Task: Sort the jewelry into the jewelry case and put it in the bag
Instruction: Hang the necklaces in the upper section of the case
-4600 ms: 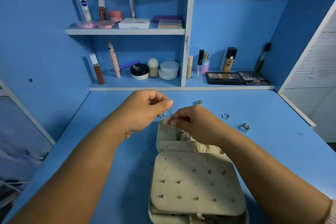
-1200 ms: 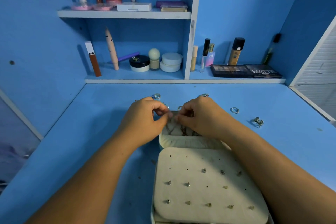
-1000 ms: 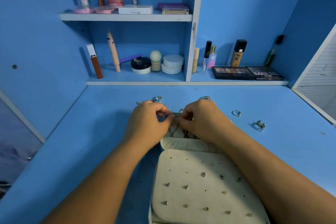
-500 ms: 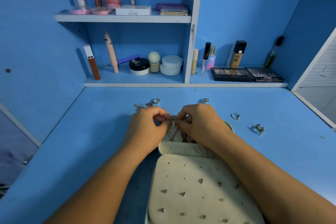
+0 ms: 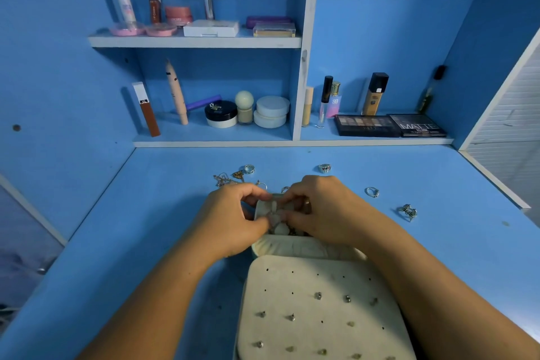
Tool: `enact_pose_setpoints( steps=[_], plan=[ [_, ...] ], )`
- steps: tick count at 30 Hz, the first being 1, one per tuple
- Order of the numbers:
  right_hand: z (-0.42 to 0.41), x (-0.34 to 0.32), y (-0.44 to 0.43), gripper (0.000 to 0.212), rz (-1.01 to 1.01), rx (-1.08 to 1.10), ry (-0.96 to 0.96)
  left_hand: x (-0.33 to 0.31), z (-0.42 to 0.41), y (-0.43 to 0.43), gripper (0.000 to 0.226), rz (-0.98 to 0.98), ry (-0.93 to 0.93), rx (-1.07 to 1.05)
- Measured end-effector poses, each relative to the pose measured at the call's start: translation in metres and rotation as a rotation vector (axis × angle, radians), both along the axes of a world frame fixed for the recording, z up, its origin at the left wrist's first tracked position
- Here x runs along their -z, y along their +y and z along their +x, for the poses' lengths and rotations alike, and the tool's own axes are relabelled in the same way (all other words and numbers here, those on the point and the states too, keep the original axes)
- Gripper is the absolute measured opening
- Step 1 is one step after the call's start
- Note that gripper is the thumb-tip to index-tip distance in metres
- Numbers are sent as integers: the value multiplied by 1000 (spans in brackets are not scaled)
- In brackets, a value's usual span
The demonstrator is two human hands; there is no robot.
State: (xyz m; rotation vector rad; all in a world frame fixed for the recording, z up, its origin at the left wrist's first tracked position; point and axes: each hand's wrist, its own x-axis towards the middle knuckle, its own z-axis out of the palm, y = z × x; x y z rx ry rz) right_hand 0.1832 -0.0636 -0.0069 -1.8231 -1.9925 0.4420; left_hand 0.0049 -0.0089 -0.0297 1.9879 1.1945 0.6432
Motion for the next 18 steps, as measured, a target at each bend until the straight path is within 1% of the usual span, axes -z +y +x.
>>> enact_pose_setpoints(
  steps=[4,9,11,13,16,17,18],
  plan=[
    [0,1,1,8,23,1,15,0,3,-3,18,94,28,-43],
    [0,0,-2,21,3,-63,-48,1,6,-3,11,161,27,-78],
    [0,-1,-2,22,14,-64,-54,2,6,-3,12,170,41,-69],
    [1,-1,-2,22,6,-83,-51,0,4,-1,17,98,63,-29],
    [3,-3,-4,21,-12,-76,17,-7,-2,0,35,-110,74,52],
    [4,-4,-3,22,8,-57,36,-10,-3,-1,36,-149,63,67],
    [7,-4,-3,23,27,-34,38,-12,-4,-2,33,-164,46,68]
  ],
)
